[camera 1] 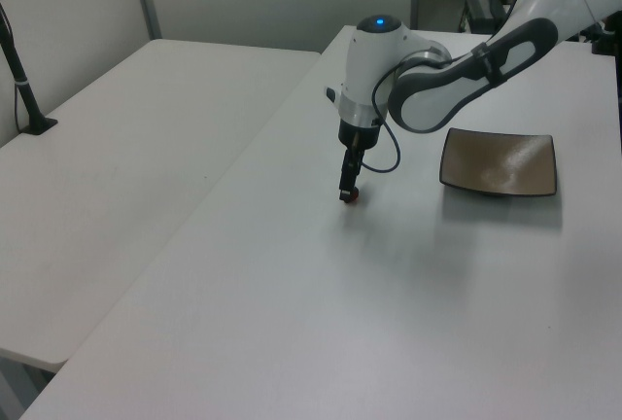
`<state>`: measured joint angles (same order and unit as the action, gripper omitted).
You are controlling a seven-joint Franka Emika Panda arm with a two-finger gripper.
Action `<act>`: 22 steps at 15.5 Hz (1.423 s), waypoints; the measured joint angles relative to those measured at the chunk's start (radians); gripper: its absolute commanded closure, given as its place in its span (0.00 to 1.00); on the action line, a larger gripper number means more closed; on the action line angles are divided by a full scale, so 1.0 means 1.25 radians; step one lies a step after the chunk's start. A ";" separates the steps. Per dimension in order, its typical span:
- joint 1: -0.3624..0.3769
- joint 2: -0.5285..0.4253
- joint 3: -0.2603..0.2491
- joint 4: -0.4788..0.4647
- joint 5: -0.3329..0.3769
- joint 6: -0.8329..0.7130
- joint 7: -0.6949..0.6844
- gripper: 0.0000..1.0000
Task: Strawberries on a ceramic plate
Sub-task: 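Lower the gripper over the strawberry and close it around it, then lift the strawberry and carry it toward the ceramic plate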
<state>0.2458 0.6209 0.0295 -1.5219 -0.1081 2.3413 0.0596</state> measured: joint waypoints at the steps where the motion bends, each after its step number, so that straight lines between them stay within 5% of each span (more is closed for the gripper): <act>1: 0.001 0.004 0.000 -0.003 0.000 0.007 0.000 0.26; 4: 0.004 0.008 0.000 -0.007 0.000 0.009 0.000 0.60; 7: 0.004 0.008 0.000 -0.008 0.000 0.009 0.000 0.82; 16: 0.002 0.000 0.000 -0.005 0.000 0.009 0.000 0.82; 22: -0.022 -0.113 -0.001 -0.017 0.000 -0.112 -0.014 0.82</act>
<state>0.2186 0.4798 0.0283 -1.5435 -0.1082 2.2019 0.0417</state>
